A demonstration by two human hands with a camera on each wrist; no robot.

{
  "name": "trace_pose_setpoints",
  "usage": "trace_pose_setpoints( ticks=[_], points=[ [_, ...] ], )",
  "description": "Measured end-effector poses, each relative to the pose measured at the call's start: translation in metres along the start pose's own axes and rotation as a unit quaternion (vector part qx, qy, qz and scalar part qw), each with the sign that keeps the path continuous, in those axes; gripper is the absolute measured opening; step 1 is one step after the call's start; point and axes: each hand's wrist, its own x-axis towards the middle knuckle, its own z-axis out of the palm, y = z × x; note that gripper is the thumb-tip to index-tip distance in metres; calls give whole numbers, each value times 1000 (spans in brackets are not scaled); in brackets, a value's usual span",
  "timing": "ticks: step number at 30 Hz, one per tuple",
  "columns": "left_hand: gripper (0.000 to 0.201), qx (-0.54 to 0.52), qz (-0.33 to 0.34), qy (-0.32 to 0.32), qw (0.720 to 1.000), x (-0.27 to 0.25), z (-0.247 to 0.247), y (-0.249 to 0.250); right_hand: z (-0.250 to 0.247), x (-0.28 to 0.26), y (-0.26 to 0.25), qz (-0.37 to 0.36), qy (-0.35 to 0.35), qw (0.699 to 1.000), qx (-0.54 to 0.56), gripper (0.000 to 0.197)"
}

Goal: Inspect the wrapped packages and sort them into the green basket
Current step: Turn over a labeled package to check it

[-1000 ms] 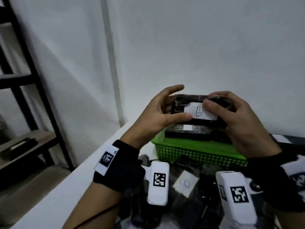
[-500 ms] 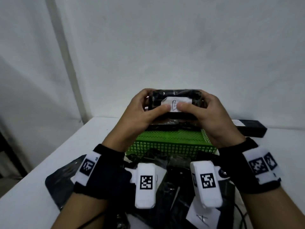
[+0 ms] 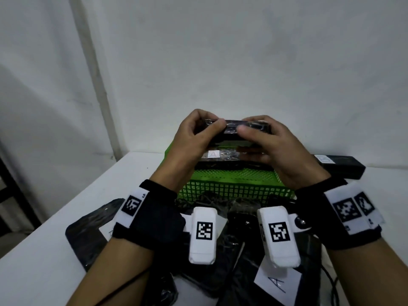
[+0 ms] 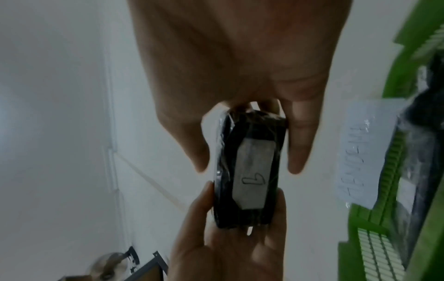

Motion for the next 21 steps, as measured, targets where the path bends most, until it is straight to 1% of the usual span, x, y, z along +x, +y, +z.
trace_pose_setpoints(
  ticks=[1, 2, 4, 6, 9, 11, 14, 16, 17, 18, 19, 21],
  points=[
    [10, 1, 14, -1, 1000, 1, 0, 0, 1, 0, -1, -5, 5, 1000, 27, 17],
    [10, 4, 25, -4, 1000, 2, 0, 0, 1, 1, -3, -19, 17, 999, 34, 13],
    [9, 13, 34, -7, 999, 2, 1, 1, 1, 2, -6, -45, 30, 998, 30, 14],
    [13, 24, 31, -7, 999, 1, 3, 0, 1, 0, -8, -62, 42, 997, 23, 15],
    [34, 63, 36, -10, 997, 0, 8, -2, 1, -1, -6, -97, 76, 992, -25, 25],
    [41, 87, 48, -11, 995, 0, 9, -3, 1, -1, -3, -111, 85, 989, -39, 34],
    [35, 80, 49, -8, 996, 0, 6, -4, 3, 1, 0, -107, 79, 991, -32, 37],
    [28, 78, 58, -11, 995, -2, 4, -3, 2, 2, 3, -97, 58, 993, -21, 29],
    [29, 87, 59, -18, 994, -2, 3, -2, 0, 3, 4, -87, 46, 995, 0, 22],
    [33, 96, 55, -28, 993, -2, 3, -1, -2, 4, 4, -78, 35, 996, 31, 23],
    [38, 97, 42, -38, 994, -2, 3, 0, -3, 4, 4, -76, 24, 995, 61, 31],
    [46, 42, -4, -43, 998, -1, 5, 0, -6, 4, 2, -85, 5, 991, 104, 52]
  ],
)
